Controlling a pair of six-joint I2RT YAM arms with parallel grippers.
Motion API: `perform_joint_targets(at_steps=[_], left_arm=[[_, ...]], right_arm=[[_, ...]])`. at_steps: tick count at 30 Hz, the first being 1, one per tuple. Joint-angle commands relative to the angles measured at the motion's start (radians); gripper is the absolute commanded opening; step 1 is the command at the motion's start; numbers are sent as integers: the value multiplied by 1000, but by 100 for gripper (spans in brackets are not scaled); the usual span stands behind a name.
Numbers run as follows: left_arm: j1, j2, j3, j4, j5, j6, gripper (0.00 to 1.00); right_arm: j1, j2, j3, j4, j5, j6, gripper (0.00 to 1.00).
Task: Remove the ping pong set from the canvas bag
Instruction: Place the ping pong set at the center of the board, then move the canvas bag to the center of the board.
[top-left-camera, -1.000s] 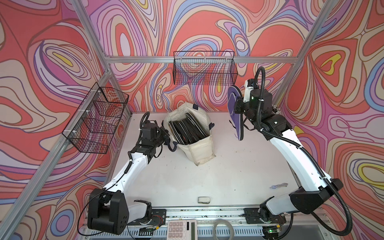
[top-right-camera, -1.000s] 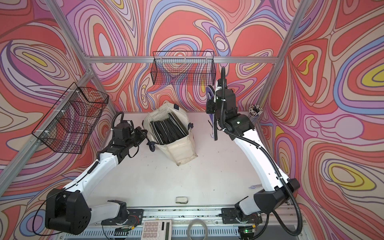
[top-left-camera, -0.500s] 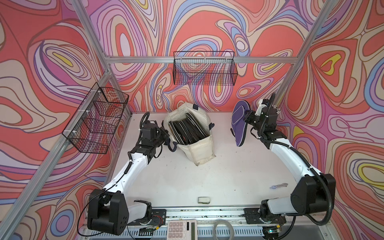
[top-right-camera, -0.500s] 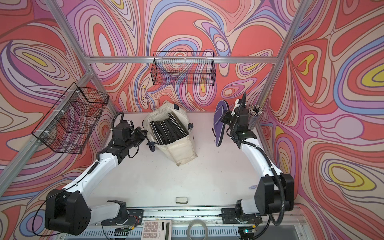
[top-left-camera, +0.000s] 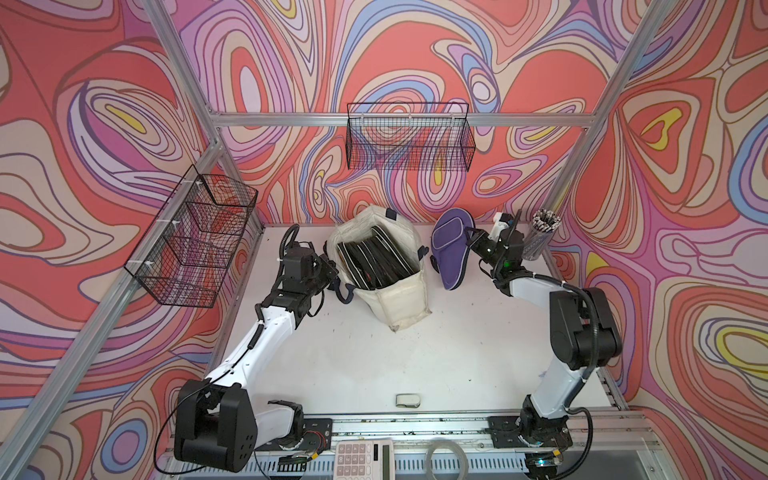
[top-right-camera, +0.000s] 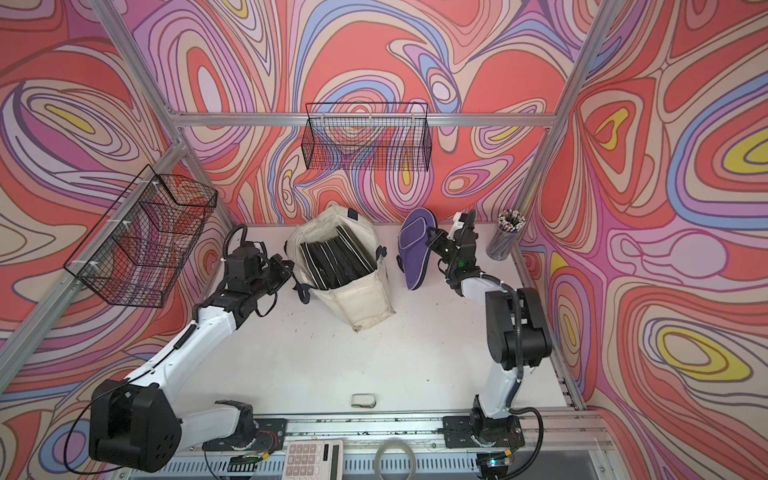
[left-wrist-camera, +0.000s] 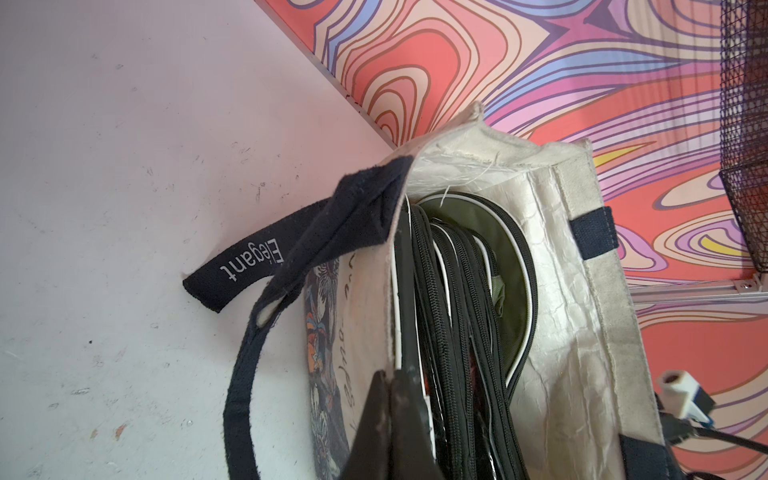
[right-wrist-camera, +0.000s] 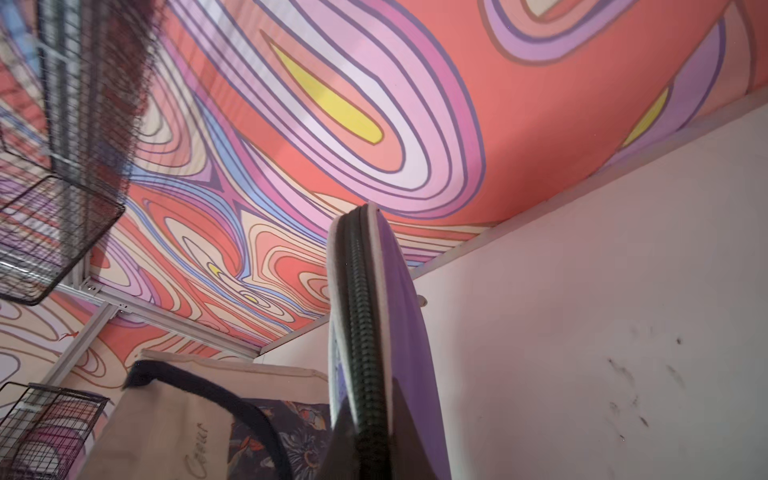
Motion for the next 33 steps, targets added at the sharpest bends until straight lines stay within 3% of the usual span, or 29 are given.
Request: perform_joint_targets(at_steps=[1, 10, 16, 18, 19, 23, 29, 33], left_arm=[[14, -13, 9, 19, -35, 12, 0], [13, -7, 11, 18, -38, 13, 0], [13, 5, 40, 8, 3, 14, 0], [13, 14, 47, 23, 44, 6, 36], [12, 15, 46, 32, 58, -1, 47], [12, 32, 59, 16, 109, -17, 65], [7, 59, 74, -57, 114, -16, 65], [-9, 83, 91, -107, 84, -3, 59]], right_arm=[[-4, 63, 13, 102, 5, 31, 0], [-3, 159, 113, -160, 92, -85, 0], [-3, 151, 107, -181, 97, -105, 0], [-3, 150, 107, -184, 94, -107, 0], [-2, 151, 107, -186, 94, -110, 0], [0, 150, 102, -189, 97, -118, 0], [3, 147, 102, -182, 96, -117, 0], [11, 152, 111, -183, 100, -118, 0]])
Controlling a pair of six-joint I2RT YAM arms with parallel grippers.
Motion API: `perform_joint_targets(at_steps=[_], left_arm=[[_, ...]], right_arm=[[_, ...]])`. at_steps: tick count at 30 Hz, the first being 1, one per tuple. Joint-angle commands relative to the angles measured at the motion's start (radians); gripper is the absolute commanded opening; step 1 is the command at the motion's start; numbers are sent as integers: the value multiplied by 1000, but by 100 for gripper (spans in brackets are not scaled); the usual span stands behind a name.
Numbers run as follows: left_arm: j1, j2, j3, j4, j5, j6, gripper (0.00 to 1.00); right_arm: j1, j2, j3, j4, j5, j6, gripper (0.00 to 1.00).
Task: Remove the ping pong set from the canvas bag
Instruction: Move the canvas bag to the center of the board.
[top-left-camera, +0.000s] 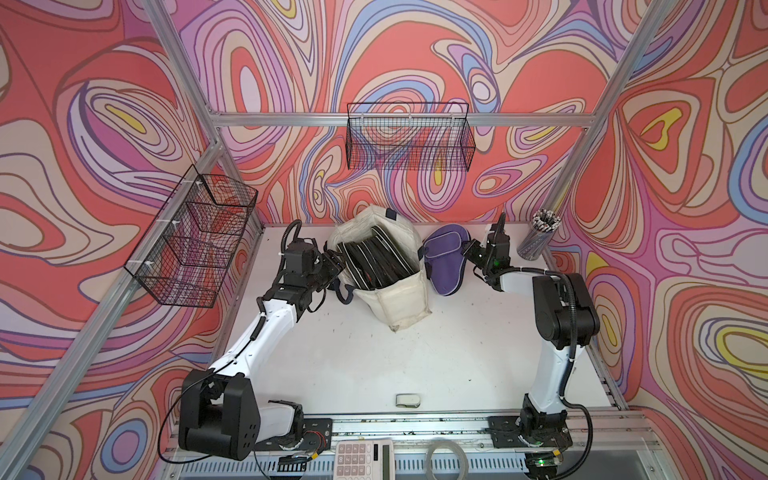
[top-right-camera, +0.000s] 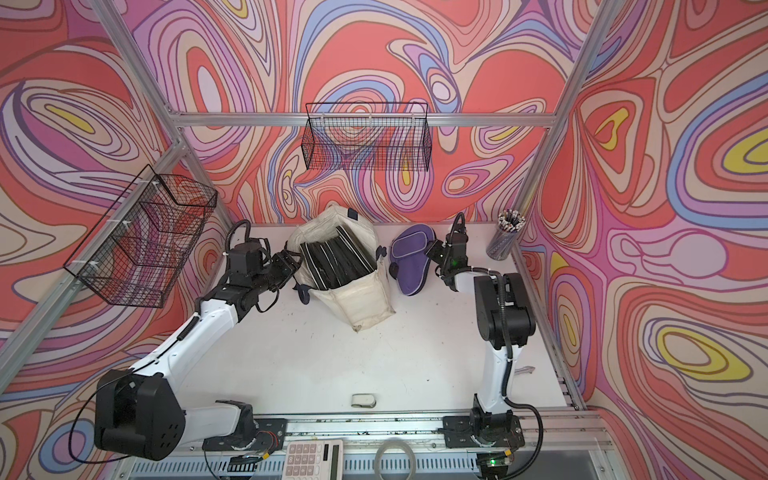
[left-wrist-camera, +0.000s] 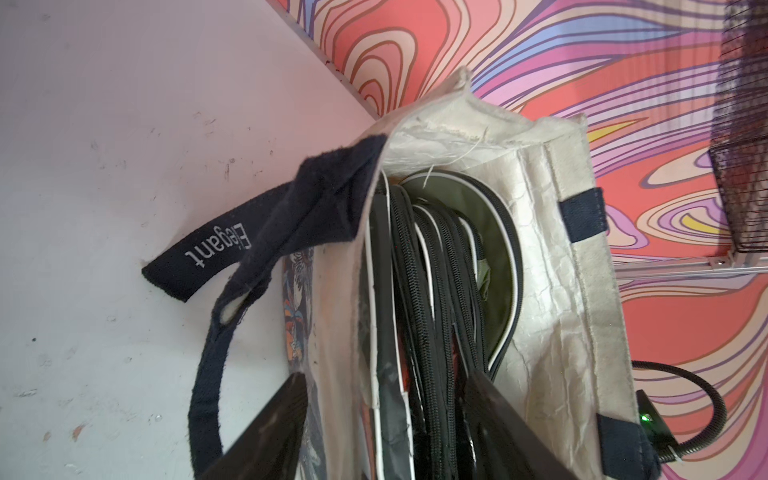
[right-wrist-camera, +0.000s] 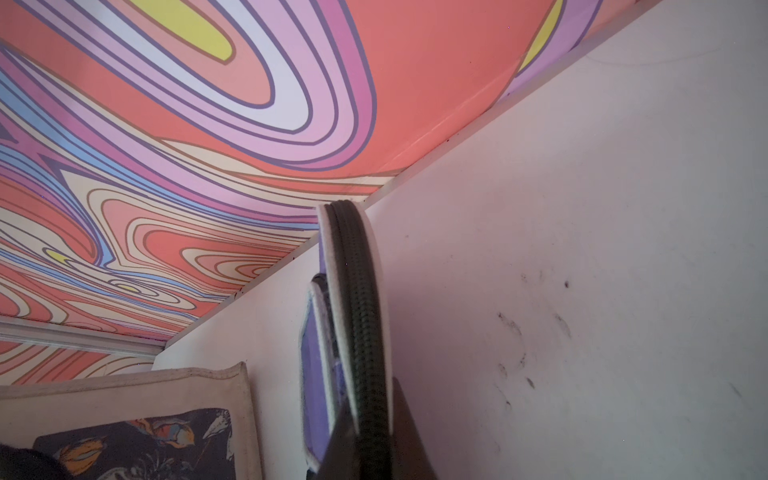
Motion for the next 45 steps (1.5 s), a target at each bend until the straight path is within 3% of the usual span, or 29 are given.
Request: perform_joint_targets(at_steps=[1, 5, 6, 8, 15, 24, 38, 45], left_arm=[[-13, 24, 34, -67, -17, 6, 57], [-20, 55, 37, -49, -15, -4, 38], [-21, 64, 39, -44, -11, -4, 28], [-21, 76, 39, -41, -7, -7, 0], [-8, 4, 28, -97, -117, 24, 0], [72, -67, 59, -208, -169, 85, 0], [228, -154, 33, -249, -124, 112, 0], [251, -165, 26, -246, -105, 119, 0]], right_arm=[[11, 7, 15, -15, 17, -21, 0], [18, 13, 12, -15, 18, -24, 0], [17, 13, 13, -14, 18, -24, 0], [19, 13, 10, -15, 21, -26, 0], [18, 11, 6, -22, 28, -38, 0], [51, 45, 7, 14, 85, -3, 0], [182, 204, 218, -101, 179, 31, 0], [218, 244, 266, -155, 229, 69, 0]])
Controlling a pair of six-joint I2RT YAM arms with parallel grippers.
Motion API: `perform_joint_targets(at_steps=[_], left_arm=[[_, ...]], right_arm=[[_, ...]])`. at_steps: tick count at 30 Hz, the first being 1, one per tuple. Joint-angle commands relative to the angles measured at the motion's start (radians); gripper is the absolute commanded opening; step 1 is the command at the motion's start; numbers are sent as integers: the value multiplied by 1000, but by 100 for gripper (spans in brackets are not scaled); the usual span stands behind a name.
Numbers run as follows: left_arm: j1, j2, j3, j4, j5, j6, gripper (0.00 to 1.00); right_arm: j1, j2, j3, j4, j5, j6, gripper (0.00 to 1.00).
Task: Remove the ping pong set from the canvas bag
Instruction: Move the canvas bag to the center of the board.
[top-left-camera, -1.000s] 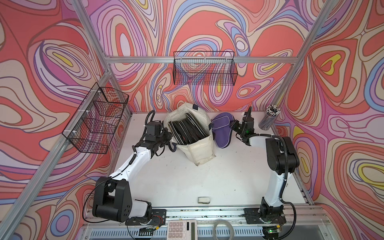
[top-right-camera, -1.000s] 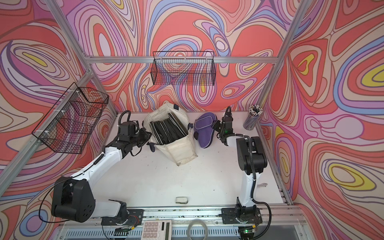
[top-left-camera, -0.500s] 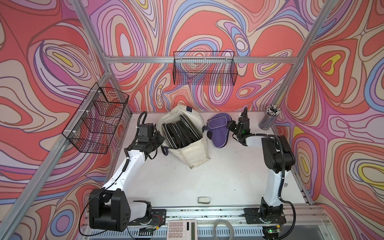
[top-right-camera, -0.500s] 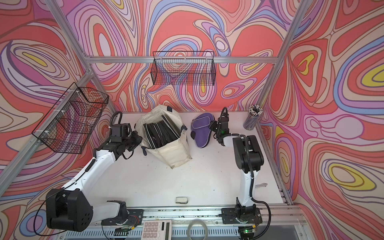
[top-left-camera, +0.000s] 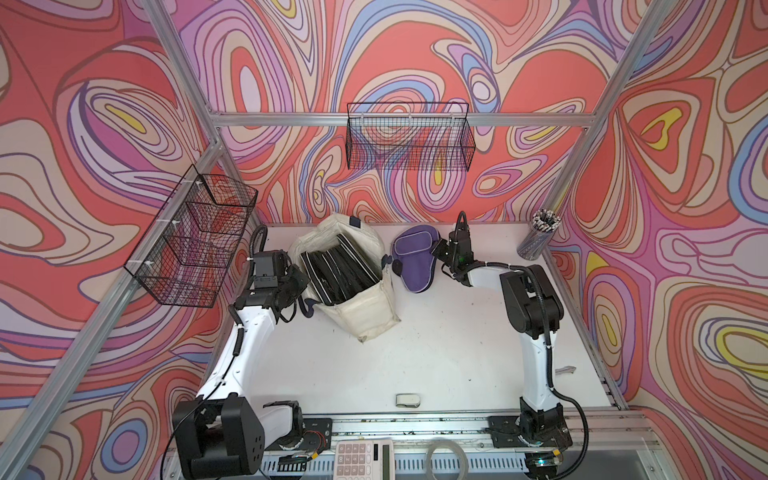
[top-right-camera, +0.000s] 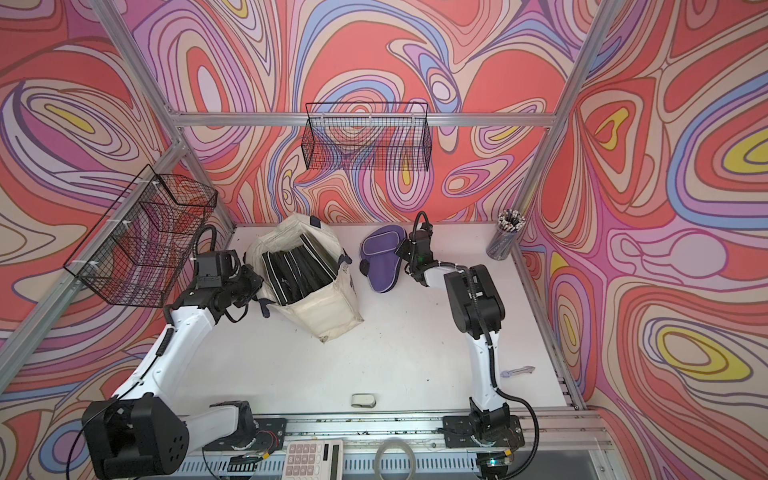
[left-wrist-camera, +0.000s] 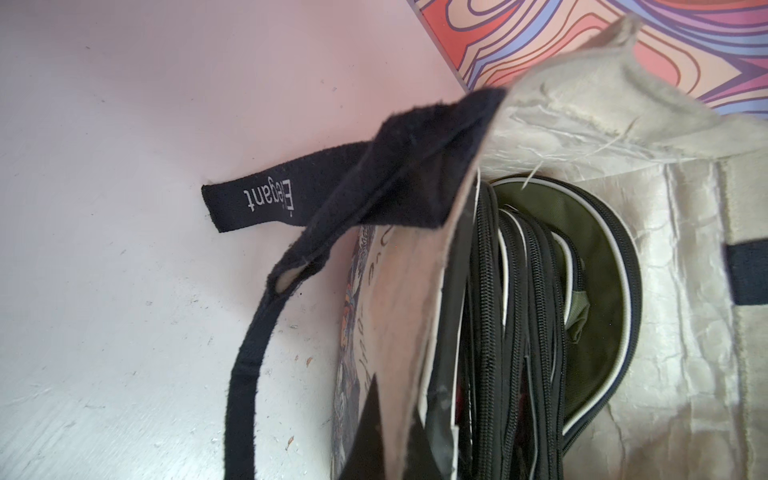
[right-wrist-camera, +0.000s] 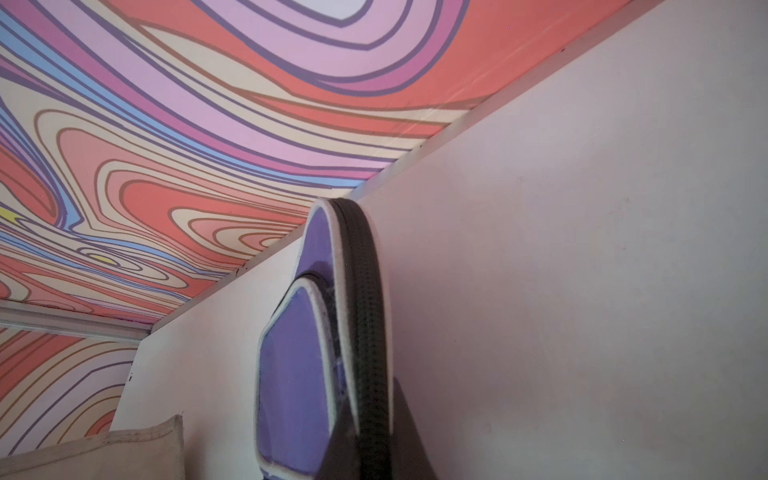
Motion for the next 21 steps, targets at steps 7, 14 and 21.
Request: perform_joint_targets(at_steps=[7, 14, 21], left_arm=[[18, -49, 9, 98, 0, 7, 0], [21, -59, -6, 101, 7, 7, 0], [24, -57, -10, 110, 12, 3, 0]], right_arm=[[30, 88, 66, -94, 75, 59, 0], [31, 131, 125, -128, 60, 59, 14], [37, 151, 150, -141, 52, 56, 50]])
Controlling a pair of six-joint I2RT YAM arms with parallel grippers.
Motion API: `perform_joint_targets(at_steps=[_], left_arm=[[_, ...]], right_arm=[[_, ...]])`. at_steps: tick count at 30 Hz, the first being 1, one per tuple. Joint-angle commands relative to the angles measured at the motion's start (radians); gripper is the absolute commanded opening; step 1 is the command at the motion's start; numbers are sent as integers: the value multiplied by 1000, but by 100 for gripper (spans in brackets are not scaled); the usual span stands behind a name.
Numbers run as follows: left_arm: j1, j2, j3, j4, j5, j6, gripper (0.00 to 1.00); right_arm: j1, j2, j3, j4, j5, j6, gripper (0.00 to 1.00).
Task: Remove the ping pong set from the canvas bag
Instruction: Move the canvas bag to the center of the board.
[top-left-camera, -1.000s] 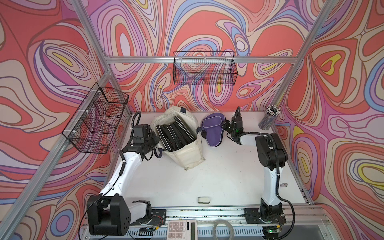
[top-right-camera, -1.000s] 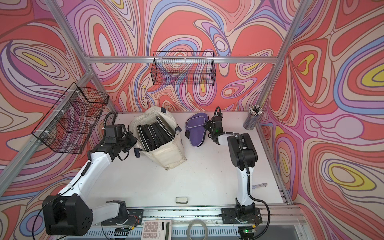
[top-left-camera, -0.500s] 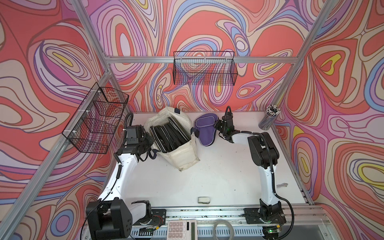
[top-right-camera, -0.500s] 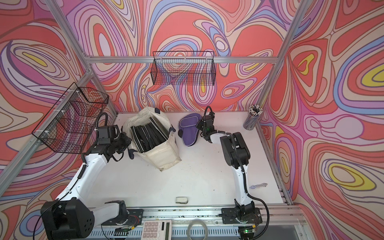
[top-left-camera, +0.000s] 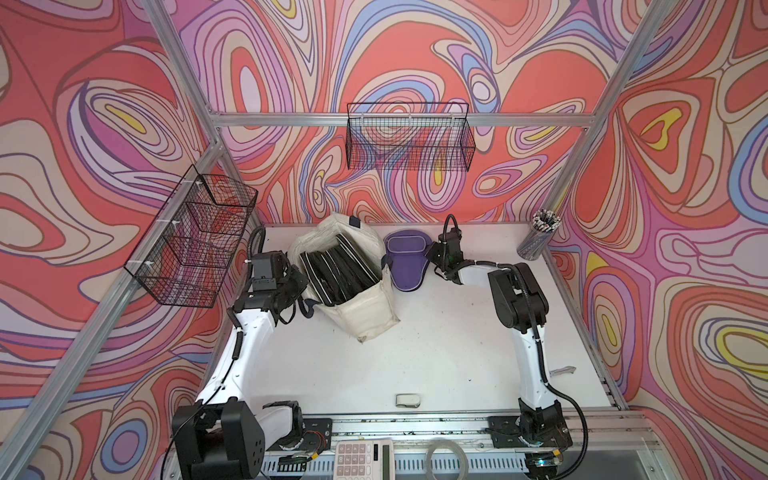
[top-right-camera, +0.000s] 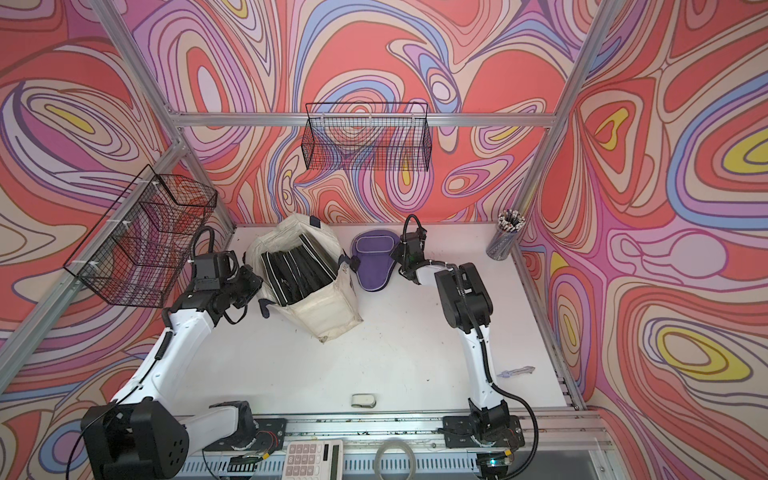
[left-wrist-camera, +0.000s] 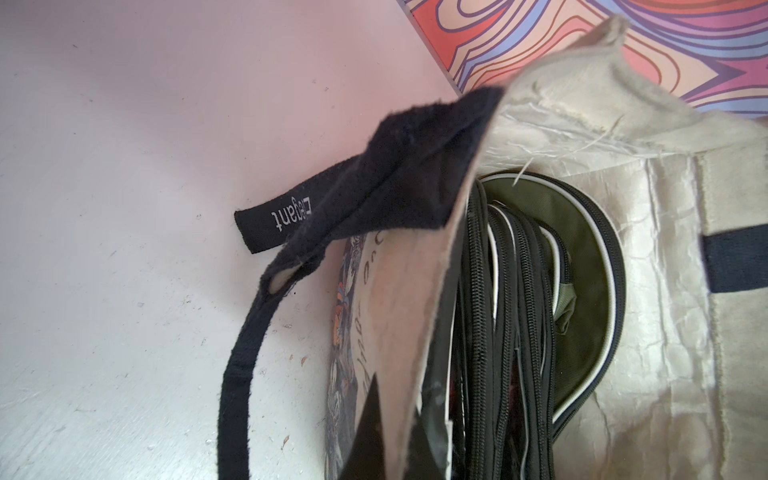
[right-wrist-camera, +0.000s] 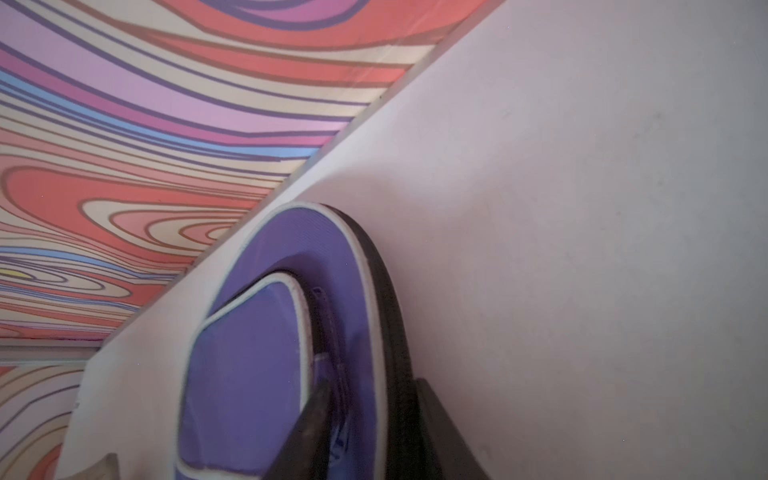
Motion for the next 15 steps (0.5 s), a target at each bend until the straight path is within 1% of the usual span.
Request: perform_joint_targets(at_steps=[1, 3, 8, 11, 15], left_arm=[[18, -38, 8, 91, -14, 0, 0], [18, -37, 6, 96, -8, -1, 0], [18, -42, -6, 107, 3, -2, 0], [18, -43, -10, 111, 9, -1, 0], [18, -43, -21, 127, 24, -5, 0]], right_arm=[[11, 24, 28, -27, 4, -3, 53], [13, 25, 29, -26, 2, -3, 61], [17, -2, 15, -23, 6, -29, 65], [23, -49, -8, -20, 8, -64, 67], [47, -140, -22, -55, 18, -145, 69]])
